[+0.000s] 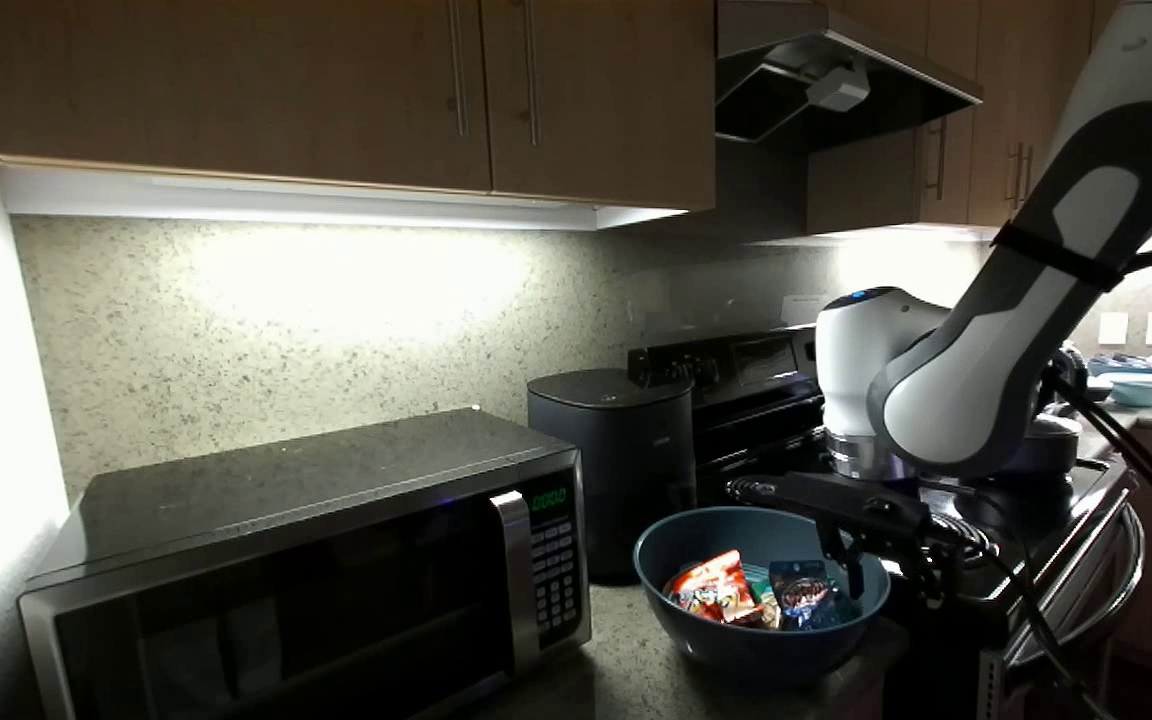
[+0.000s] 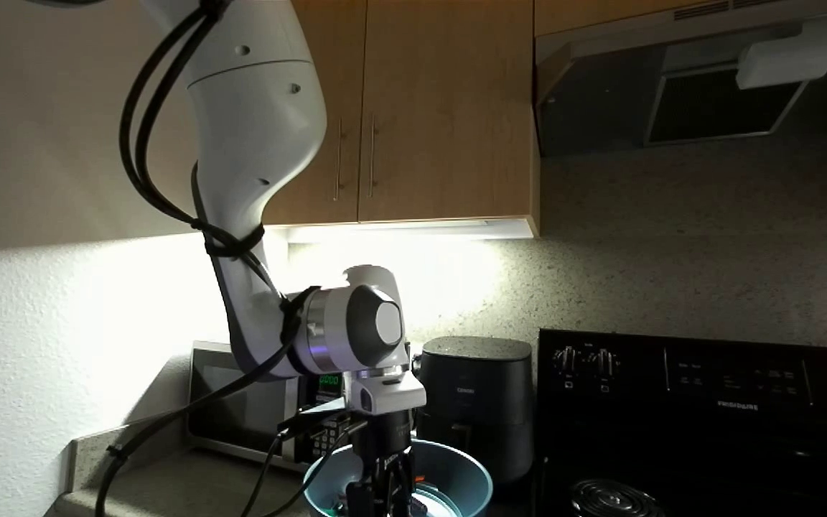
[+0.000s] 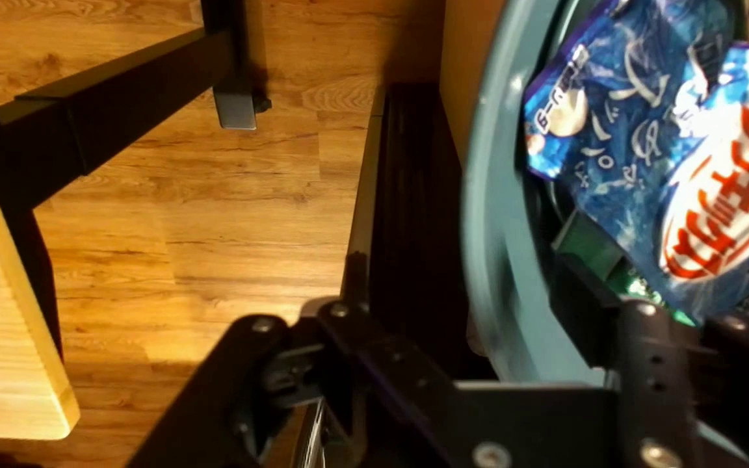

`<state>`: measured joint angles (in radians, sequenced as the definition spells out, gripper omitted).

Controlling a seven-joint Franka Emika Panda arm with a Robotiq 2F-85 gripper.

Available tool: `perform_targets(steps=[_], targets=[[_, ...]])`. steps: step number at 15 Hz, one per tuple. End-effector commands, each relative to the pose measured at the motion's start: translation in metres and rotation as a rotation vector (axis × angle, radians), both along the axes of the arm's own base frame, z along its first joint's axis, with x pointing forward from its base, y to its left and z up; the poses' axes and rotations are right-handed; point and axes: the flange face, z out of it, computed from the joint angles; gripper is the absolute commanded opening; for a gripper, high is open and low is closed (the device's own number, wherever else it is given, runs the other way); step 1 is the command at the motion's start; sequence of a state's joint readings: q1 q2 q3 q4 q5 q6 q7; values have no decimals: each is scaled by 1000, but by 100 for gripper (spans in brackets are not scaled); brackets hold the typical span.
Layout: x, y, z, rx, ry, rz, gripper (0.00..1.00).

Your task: Put the blue bowl on the counter top

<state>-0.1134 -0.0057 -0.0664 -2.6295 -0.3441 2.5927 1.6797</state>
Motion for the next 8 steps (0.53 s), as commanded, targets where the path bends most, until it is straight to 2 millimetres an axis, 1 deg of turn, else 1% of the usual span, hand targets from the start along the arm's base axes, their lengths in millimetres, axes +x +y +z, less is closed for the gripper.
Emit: perform_targets(steps=[1, 4, 8], targets=[[-1, 6, 24, -65, -67, -14, 99], [-4, 15, 51, -104, -154, -7, 100], [-10, 34, 87, -83, -293, 23, 100]])
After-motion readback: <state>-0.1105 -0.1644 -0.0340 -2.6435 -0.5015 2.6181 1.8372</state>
